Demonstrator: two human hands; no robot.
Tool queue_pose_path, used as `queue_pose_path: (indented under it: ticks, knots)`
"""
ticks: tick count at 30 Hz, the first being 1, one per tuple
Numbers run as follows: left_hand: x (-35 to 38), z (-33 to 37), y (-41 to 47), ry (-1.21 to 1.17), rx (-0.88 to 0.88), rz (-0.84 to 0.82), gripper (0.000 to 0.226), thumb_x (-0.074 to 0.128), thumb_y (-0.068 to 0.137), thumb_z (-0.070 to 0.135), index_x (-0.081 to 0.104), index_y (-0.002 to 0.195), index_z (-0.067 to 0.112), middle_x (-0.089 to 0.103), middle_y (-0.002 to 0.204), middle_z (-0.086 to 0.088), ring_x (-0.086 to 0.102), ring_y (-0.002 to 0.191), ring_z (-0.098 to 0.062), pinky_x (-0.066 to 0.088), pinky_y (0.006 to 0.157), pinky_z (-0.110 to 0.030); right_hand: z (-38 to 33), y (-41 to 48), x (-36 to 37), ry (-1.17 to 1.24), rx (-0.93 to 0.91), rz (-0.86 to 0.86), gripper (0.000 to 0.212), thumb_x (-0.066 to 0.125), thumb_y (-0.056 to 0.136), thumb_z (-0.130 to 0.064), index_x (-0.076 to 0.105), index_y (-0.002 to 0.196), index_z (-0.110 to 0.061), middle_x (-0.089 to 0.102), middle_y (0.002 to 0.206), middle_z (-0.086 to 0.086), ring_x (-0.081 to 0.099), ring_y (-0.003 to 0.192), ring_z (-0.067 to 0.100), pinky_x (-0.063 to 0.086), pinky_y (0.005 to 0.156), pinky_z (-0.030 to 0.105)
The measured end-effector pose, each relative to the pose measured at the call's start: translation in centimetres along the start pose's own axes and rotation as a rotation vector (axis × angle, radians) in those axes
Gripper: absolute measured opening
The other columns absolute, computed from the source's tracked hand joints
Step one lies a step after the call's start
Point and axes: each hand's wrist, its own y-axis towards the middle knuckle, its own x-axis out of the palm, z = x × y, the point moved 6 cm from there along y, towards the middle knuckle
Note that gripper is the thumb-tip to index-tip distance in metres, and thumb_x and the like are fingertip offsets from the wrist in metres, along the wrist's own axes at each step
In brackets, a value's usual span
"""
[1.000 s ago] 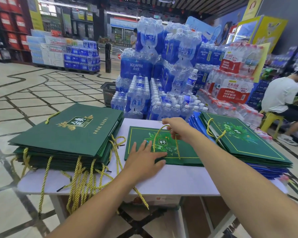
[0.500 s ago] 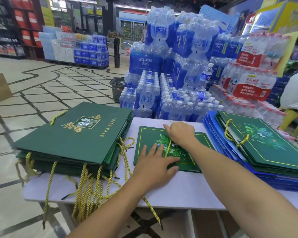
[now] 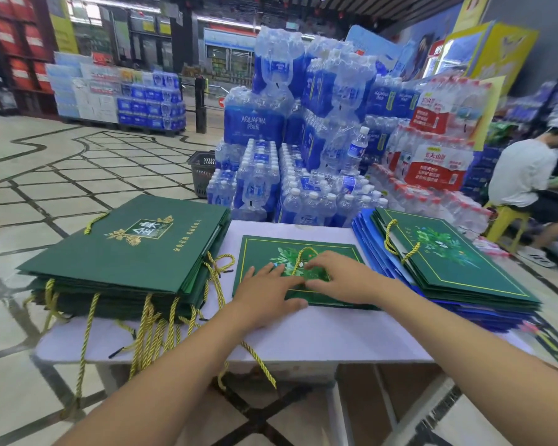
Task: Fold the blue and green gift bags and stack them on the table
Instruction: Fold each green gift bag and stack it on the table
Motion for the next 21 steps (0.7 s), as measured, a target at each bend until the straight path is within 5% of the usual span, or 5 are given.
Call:
queue_pose_path:
  ticks: [8, 12, 15, 19, 21]
  knots:
    - [-1.2, 0.4, -0.8, 0.114, 0.066, 0.022, 0.067, 0.042, 0.096, 0.073, 0.036, 0.154, 0.041, 0.034, 0.164, 0.001, 0.027, 0.153, -0.022, 0.028, 0.121, -0.051, -0.7, -4.5, 1.8, -0.377, -0.094, 0.07, 0.042, 0.042, 0.103, -0.049, 0.056, 0.138, -0.029, 0.058, 0.138, -0.009, 0.054, 0.126, 0.018, 0.054, 0.093, 0.043]
    - [-1.9, 0.3, -1.7, 0.084, 0.091, 0.03, 0.066, 0.05, 0.095, 0.069, 0.04, 0.153, 0.039, 0.041, 0.16, 0.004, 0.037, 0.148, -0.019, 0.035, 0.118, -0.045, -1.3, -4.9, 2.2, -0.521, -0.187, 0.135, 0.028, 0.042, 0.103, -0.03, 0.06, 0.123, -0.021, 0.067, 0.114, -0.003, 0.064, 0.105, 0.023, 0.056, 0.071, 0.038]
    - [-2.2, 0.8, -2.3, 0.114, 0.127, 0.046, 0.059, 0.049, 0.098, 0.064, 0.044, 0.151, 0.038, 0.049, 0.153, 0.008, 0.042, 0.143, -0.015, 0.044, 0.11, -0.042, -1.3, -5.0, 0.9, -0.587, -0.222, 0.224, 0.023, 0.059, 0.093, -0.01, 0.063, 0.113, -0.02, 0.068, 0.092, -0.001, 0.068, 0.074, 0.027, 0.04, 0.052, 0.032]
    - [-2.0, 1.5, -2.5, 0.322, 0.176, 0.09, 0.051, 0.031, 0.105, 0.059, 0.048, 0.144, 0.031, 0.057, 0.144, 0.006, 0.054, 0.133, -0.019, 0.053, 0.095, -0.043, -1.0, -5.3, -0.4, -0.482, -0.145, 0.275, 0.033, 0.041, 0.103, -0.032, 0.062, 0.128, -0.033, 0.063, 0.126, -0.009, 0.07, 0.09, 0.025, 0.045, 0.061, 0.032]
    - [-2.7, 2.0, -2.5, 0.406, 0.197, 0.195, 0.044, 0.025, 0.109, 0.053, 0.053, 0.131, 0.028, 0.066, 0.129, 0.003, 0.065, 0.117, -0.025, 0.051, 0.074, -0.038, -1.2, -5.7, -1.2, -0.406, -0.125, 0.369, 0.033, 0.044, 0.101, -0.037, 0.065, 0.125, -0.03, 0.059, 0.13, -0.009, 0.068, 0.097, 0.023, 0.047, 0.062, 0.033]
